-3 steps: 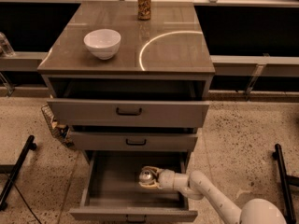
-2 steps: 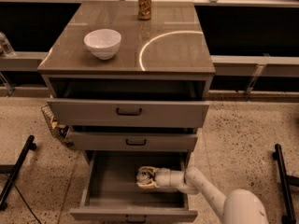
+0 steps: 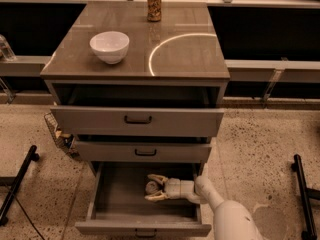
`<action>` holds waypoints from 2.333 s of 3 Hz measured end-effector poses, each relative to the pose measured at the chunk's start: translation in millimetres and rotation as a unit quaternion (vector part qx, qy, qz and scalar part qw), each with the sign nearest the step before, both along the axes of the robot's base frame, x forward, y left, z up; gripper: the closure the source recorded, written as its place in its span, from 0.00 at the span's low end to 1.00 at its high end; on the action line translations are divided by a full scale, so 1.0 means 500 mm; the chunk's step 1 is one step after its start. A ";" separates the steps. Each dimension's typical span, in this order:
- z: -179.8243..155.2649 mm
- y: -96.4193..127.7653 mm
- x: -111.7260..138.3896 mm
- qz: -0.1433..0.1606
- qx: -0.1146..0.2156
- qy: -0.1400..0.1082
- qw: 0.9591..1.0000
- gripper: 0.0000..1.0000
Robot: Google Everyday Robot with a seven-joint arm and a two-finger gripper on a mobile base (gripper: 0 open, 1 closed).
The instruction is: Place 7up can into bottom drawer
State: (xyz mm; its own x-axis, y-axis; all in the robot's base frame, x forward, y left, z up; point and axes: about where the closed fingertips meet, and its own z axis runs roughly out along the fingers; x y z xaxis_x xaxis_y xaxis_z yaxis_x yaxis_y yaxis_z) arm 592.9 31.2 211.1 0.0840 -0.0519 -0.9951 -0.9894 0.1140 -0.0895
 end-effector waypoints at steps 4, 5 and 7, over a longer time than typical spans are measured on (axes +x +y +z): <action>0.077 -0.090 -0.025 -0.035 0.017 -0.047 0.998 0.00; 0.126 -0.119 -0.046 -0.035 0.030 -0.067 0.997 0.00; 0.185 -0.213 -0.097 -0.053 0.004 -0.068 0.996 0.00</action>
Offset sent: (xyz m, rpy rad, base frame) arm -0.0019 -0.0196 0.0132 0.0143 -0.0473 -0.0411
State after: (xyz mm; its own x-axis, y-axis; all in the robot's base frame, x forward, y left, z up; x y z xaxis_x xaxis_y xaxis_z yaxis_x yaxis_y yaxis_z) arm 544.2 -75.2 303.5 0.2119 -0.0600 -0.9754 -0.9509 0.2176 -0.2200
